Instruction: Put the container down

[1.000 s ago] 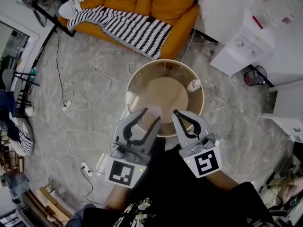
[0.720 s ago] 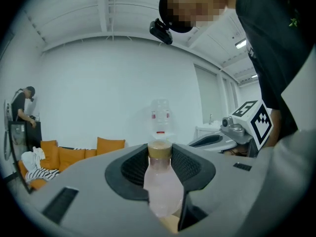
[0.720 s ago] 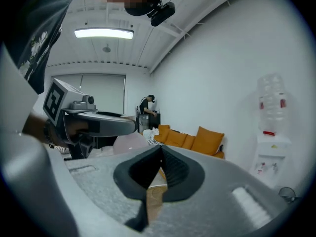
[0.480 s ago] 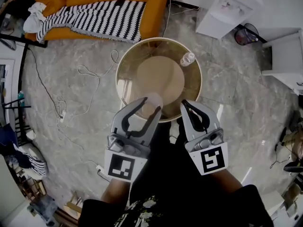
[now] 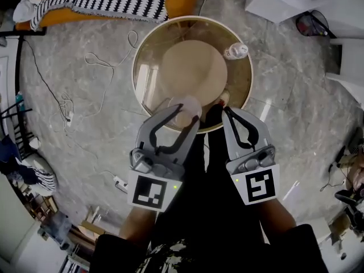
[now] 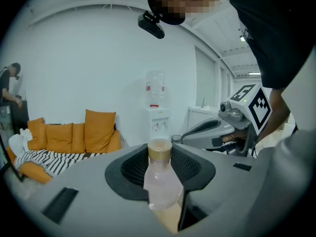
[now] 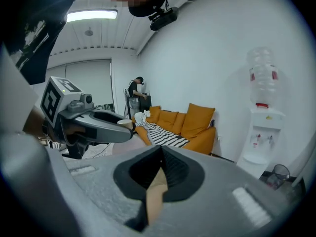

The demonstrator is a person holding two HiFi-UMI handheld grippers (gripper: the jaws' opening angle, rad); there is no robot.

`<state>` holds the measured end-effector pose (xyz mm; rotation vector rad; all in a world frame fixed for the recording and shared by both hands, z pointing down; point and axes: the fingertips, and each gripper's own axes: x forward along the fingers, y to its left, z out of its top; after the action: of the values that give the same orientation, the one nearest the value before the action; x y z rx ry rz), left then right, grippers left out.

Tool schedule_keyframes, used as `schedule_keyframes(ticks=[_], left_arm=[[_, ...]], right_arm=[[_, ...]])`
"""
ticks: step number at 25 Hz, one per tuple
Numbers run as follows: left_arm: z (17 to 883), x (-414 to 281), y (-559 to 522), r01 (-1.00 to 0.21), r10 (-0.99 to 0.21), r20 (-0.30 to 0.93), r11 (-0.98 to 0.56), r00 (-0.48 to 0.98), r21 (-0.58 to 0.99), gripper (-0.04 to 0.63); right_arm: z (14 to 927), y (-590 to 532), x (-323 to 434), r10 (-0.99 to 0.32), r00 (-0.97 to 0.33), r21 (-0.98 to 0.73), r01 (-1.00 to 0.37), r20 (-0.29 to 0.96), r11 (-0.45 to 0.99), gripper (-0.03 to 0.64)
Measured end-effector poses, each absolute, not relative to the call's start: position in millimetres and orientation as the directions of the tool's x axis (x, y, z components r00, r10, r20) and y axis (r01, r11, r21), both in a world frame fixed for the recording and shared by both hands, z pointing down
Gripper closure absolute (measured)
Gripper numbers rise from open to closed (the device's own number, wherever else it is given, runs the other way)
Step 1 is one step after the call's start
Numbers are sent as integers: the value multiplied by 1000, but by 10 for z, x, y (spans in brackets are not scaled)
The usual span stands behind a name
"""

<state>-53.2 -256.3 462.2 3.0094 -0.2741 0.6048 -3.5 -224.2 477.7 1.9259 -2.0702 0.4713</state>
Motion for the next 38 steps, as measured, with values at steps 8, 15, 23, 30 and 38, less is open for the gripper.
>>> schedule_keyframes(ticks=[8, 15, 23, 30, 38], left_arm=[[5425, -391, -2934, -228, -170, 430, -970, 886, 85, 445], [6206, -296, -3006, -227, -158, 461, -969, 873, 96, 445], [6961, -273, -3176, -157, -117, 508, -987, 853, 36, 445], [7536, -169, -3179, -94, -54, 529, -994, 847, 50, 445], [8161, -99, -3167, -55, -9, 559, -996, 829, 67, 445]], right_arm=[[5622, -2487, -14, -851, -129, -116, -990, 510, 81, 621], [6371, -2573, 34, -829, -140, -137, -988, 541, 77, 621], [6941, -2771, 34, -824, -129, -140, -988, 551, 61, 621], [7437, -2822, 97, -810, -107, -127, -991, 577, 40, 621], [8017, -2788, 13, -796, -110, -149, -989, 596, 26, 621]])
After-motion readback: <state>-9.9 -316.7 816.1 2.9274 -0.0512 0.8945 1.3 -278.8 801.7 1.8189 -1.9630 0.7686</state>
